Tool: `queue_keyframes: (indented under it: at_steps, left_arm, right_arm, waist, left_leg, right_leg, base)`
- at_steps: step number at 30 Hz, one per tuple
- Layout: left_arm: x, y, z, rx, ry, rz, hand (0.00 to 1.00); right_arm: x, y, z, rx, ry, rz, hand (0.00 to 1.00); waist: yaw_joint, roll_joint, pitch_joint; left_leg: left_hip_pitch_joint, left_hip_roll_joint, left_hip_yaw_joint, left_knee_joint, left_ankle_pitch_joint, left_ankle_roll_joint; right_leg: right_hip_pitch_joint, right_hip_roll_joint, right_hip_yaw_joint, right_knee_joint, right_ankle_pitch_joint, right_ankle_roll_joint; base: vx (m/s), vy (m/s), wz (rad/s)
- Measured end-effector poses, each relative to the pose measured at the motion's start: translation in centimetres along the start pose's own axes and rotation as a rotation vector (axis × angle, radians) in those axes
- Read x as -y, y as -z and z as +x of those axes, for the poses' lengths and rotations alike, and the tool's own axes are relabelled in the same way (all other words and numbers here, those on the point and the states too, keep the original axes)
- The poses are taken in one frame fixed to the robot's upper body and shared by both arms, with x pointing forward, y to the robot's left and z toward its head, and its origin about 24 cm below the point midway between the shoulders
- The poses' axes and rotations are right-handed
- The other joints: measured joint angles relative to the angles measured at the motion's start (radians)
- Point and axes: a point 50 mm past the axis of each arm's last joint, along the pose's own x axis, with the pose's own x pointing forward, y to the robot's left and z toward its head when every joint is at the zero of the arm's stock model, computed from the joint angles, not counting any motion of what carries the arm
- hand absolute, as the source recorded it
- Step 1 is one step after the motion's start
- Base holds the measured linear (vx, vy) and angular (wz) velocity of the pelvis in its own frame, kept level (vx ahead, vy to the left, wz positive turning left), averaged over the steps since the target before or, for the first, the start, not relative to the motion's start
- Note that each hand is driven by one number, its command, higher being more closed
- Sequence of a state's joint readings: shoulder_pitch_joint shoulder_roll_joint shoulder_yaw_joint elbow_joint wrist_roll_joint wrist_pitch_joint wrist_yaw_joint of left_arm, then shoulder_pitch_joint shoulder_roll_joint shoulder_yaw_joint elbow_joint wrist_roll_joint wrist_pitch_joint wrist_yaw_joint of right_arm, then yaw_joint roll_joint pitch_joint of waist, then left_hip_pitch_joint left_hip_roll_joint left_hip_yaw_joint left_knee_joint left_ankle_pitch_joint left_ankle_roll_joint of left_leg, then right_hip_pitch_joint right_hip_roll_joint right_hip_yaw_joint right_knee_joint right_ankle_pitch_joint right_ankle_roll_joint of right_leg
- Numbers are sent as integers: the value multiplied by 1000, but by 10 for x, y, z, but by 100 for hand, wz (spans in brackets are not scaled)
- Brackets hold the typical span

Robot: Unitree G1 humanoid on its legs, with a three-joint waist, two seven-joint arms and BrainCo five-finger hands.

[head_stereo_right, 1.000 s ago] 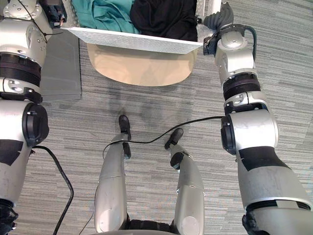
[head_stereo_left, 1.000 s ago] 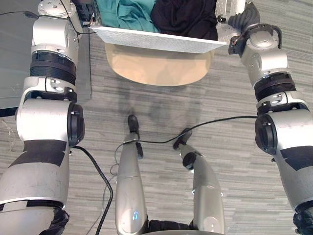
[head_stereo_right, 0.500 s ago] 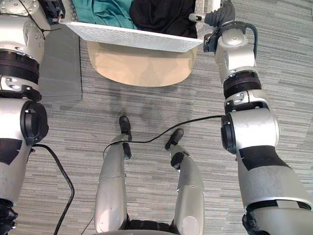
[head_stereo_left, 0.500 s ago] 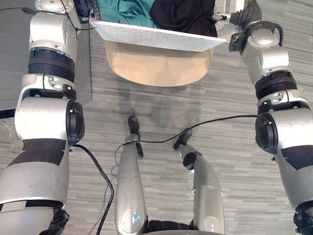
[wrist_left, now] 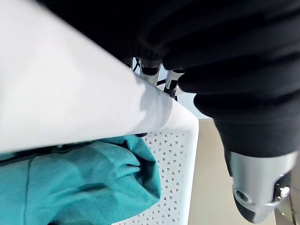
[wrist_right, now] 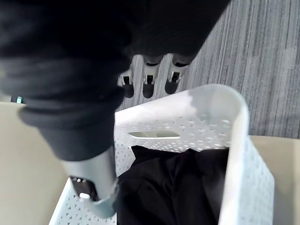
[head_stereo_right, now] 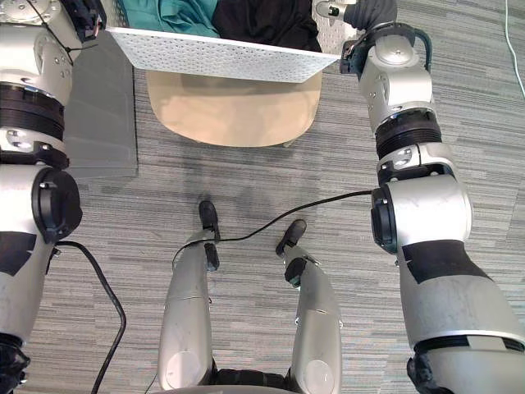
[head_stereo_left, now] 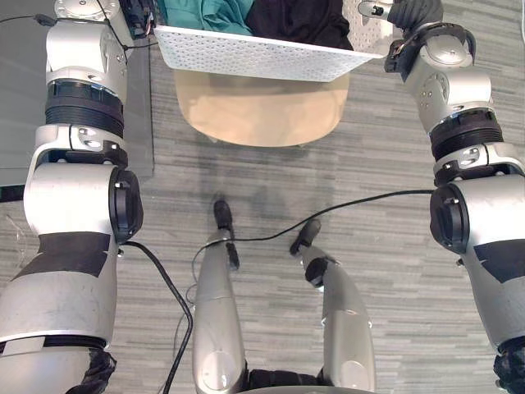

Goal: Pick up the laundry basket with both hands and put the clothes into the washing machine.

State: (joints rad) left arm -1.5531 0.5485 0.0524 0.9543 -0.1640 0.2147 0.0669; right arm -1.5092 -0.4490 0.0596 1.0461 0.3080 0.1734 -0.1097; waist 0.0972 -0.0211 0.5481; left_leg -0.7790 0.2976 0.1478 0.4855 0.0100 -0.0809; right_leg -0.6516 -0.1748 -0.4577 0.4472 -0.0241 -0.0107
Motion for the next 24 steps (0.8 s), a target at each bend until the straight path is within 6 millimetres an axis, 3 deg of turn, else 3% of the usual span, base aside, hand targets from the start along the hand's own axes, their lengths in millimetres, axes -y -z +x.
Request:
queue_keyframes:
  at_steps: [17,24]
  left_arm:
    - [2,2,0,-10,40,69,0]
    - [-3,2,0,7,-34,168,0]
  right_arm:
    - [-4,1,0,1,-27,-29,0]
    - [-3,-1,0,18,-24,-23,0]
  waist:
    - [9,0,0]
    - [15,0,0]
  left_leg:
    - [-17,1,5,12,1,2]
    - [-78,19,-3,45,-2,4]
  right_leg:
    - [-3,6,3,-33,24,1]
    - [-53,18,7,-20,24,1]
  base:
    - [-5,-2,-1]
    - [-8,-16,-6]
